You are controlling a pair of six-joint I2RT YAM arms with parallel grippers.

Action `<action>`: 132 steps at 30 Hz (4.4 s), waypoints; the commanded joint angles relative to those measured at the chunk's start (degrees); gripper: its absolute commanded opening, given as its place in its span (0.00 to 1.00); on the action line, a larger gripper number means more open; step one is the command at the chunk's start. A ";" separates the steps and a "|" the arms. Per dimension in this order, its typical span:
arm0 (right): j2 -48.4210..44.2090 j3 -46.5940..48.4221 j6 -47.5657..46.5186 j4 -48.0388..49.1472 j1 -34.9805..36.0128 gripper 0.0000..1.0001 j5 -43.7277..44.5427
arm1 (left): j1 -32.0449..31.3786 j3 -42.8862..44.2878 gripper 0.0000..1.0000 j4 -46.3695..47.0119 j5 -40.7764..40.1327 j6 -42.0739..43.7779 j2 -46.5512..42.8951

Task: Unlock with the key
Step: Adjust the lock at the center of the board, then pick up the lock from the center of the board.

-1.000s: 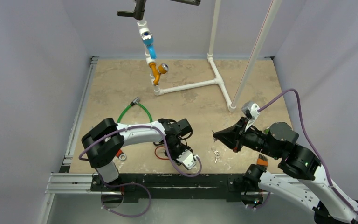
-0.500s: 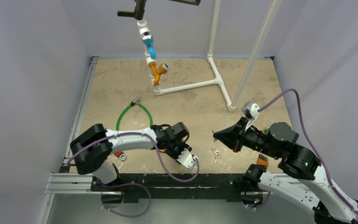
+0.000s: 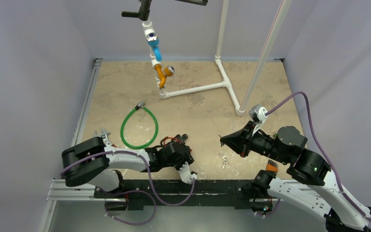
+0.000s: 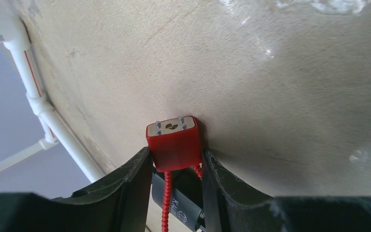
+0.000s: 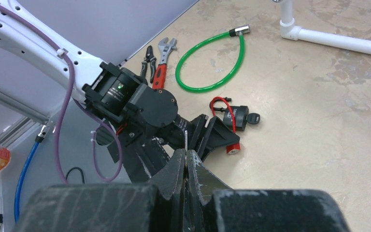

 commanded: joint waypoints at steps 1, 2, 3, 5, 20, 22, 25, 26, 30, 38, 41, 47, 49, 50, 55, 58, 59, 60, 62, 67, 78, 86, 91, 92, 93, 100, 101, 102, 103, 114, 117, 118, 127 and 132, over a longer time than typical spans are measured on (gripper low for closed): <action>0.31 -0.32 0.66 1.92 -0.09 0.00 1.54 | 0.01 -1.84 0.00 8.49 -4.71 3.25 3.97; 0.25 -0.33 0.81 1.89 -0.09 0.00 1.56 | 0.05 -1.41 0.00 7.76 -5.37 2.01 4.59; 0.19 -0.32 0.89 1.89 -0.09 0.00 1.68 | 0.05 -0.51 0.00 6.06 -5.74 0.70 4.88; 0.00 -0.29 0.91 1.66 -0.09 0.00 1.86 | 0.12 1.14 0.00 2.71 -5.38 -2.11 4.85; -0.86 -0.46 0.36 0.92 -0.09 0.00 2.30 | 9.69 27.48 0.31 -41.03 22.09 -26.67 8.46; -0.92 -0.60 0.39 0.98 -0.09 0.00 2.40 | 10.57 29.16 0.31 -42.15 22.56 -26.99 9.96; -0.94 -0.52 0.15 0.86 -0.09 0.00 2.52 | 10.86 29.57 0.31 -40.87 19.17 -26.20 11.99; -0.91 -0.41 0.15 0.72 -0.09 0.00 2.52 | 10.72 28.89 0.30 -38.99 16.18 -26.17 12.47; -1.01 -0.33 -0.04 0.40 -0.09 0.00 2.61 | 10.77 25.19 0.27 -30.39 6.90 -24.40 11.25; -0.41 -0.86 -0.39 1.23 -0.09 0.00 2.06 | 10.55 20.63 0.23 -23.39 -1.68 -24.81 6.72; -0.37 -1.16 -0.40 1.65 -0.09 0.00 1.92 | 10.42 19.22 0.21 -21.09 -5.03 -24.88 4.75; 0.09 -1.89 -0.05 3.04 -0.12 0.00 1.13 | 10.62 18.00 0.19 -17.95 -8.43 -23.61 4.20; 0.31 -1.85 0.02 3.20 -0.10 0.00 1.12 | 11.04 18.43 0.21 -17.72 -8.55 -24.26 5.51; 0.38 -1.83 0.03 3.21 -0.09 0.00 1.12 | 11.30 18.71 0.23 -18.24 -8.20 -24.74 6.10; 0.37 -1.48 0.20 2.80 -0.09 0.00 1.46 | 12.80 19.18 0.31 -20.80 -6.25 -27.21 7.85; 0.29 -1.48 0.22 2.68 -0.09 0.00 1.47 | 13.74 19.54 0.93 -23.35 -3.78 -28.47 7.97; 0.32 -1.52 0.21 2.76 -0.09 0.00 1.47 | 13.76 19.39 0.99 -23.59 -3.23 -28.50 7.84; 0.39 -1.51 0.21 2.81 -0.09 0.00 1.47 | 13.76 19.26 1.00 -23.72 -2.89 -28.65 7.74; 0.56 -1.52 0.18 2.93 -0.09 0.00 1.47 | 13.83 19.61 1.00 -24.47 -1.72 -28.86 7.51; 0.66 -1.43 0.23 2.96 -0.09 0.00 1.43 | 16.88 23.36 1.00 -32.88 7.29 -30.94 6.96; 1.54 -1.00 -0.12 3.07 -0.09 0.00 1.49 | 26.89 29.19 0.84 -54.33 27.67 -22.06 7.14; 2.39 -0.48 -0.05 3.31 -0.09 0.00 1.51 | 26.68 30.31 0.78 -51.87 24.60 -22.50 10.48; 2.99 0.01 -0.22 3.13 -0.09 0.00 1.86 | 25.94 34.06 0.69 -52.41 23.36 -26.90 15.86; 2.96 0.08 -0.28 3.03 -0.09 0.00 1.97 | 25.63 33.98 0.67 -51.26 22.52 -27.53 16.20; 3.03 0.03 -0.31 2.97 -0.14 0.00 2.04 | 25.41 33.61 0.67 -49.82 21.81 -28.24 16.22; 2.55 -0.60 -0.15 2.90 -0.09 0.00 2.99 | 23.63 31.28 0.53 -44.97 17.34 -31.31 17.15; 2.47 -0.52 -0.04 2.82 -0.09 0.00 3.16 | 23.46 30.97 0.48 -44.59 16.76 -31.35 17.46; 2.33 -0.46 0.02 2.71 -0.09 0.00 3.36 | 23.31 30.67 0.42 -44.11 16.17 -31.45 17.59; 2.19 -0.35 0.03 2.54 -0.09 0.00 3.62 | 23.19 30.46 0.36 -43.92 15.76 -31.56 17.71; 3.02 2.22 -0.22 1.42 -0.12 0.00 5.04 | 19.65 30.08 0.00 -50.29 19.18 -30.44 12.95; 3.10 2.06 -0.47 1.60 -0.09 0.00 5.45 | 19.74 33.60 0.00 -59.41 27.63 -28.89 8.31; 3.25 1.85 -0.49 1.88 -0.09 0.00 5.63 | 19.81 34.87 0.00 -61.68 30.24 -29.11 7.01; 7.19 -3.64 0.67 8.15 -0.09 0.00 6.32 | 20.08 36.25 0.00 -71.06 40.82 -27.95 -2.37; 14.25 -4.73 -0.76 13.26 -0.09 0.00 5.12 | 20.08 40.57 0.00 -75.56 44.29 -28.22 -4.13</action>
